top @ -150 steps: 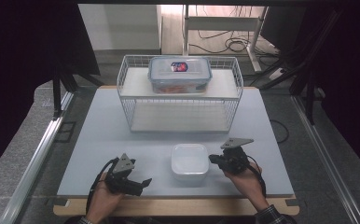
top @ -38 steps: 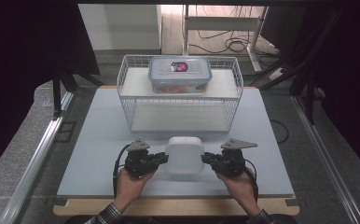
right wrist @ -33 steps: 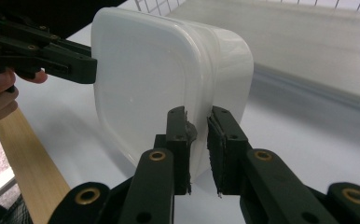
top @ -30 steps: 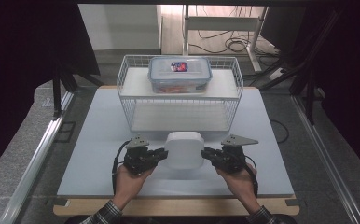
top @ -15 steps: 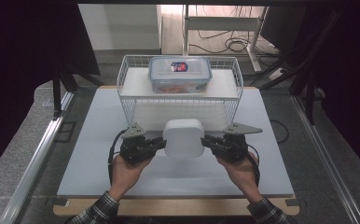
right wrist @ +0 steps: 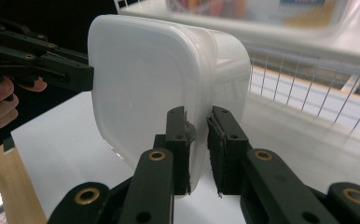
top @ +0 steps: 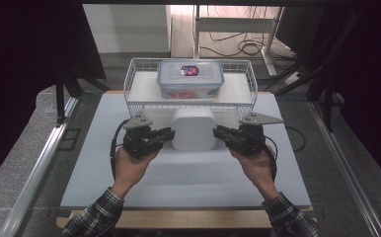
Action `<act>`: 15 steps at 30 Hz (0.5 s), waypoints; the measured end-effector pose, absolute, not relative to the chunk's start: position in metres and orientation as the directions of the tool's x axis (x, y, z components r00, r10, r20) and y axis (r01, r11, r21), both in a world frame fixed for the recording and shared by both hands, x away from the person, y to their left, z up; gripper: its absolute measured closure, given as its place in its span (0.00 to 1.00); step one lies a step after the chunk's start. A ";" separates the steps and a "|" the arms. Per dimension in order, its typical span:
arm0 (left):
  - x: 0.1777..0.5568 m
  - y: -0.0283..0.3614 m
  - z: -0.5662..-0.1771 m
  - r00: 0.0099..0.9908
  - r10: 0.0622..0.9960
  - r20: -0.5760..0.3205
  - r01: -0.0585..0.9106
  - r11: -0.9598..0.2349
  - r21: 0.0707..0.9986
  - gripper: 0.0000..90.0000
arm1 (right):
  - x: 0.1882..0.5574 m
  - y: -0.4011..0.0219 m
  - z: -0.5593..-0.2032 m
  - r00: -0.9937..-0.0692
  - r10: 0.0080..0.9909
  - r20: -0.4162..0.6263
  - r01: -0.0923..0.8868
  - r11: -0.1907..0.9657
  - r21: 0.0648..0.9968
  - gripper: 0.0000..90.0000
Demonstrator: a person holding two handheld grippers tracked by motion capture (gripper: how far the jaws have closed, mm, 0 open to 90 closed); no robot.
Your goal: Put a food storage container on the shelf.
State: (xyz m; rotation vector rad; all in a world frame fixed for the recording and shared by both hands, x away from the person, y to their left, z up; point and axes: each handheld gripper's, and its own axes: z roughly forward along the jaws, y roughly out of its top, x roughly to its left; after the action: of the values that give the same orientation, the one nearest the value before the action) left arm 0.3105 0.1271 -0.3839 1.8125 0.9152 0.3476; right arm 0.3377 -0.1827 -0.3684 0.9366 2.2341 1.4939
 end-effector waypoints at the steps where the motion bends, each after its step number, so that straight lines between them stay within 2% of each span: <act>1: 0.311 0.127 -0.381 0.667 0.725 -0.170 0.421 -0.179 0.889 0.88 | 0.338 -0.183 -0.368 -0.745 0.658 0.109 0.353 0.249 0.902 0.87; 15: 0.324 0.133 -0.341 0.666 0.731 -0.149 0.386 -0.167 0.907 0.88 | 0.354 -0.176 -0.331 -0.745 0.660 0.099 0.321 0.223 0.921 0.87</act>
State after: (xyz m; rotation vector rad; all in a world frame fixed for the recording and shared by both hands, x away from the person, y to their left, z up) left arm 0.3243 0.1332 -0.3414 1.7845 0.8952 0.3916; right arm 0.3538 -0.1763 -0.3309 0.9151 2.1896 1.5291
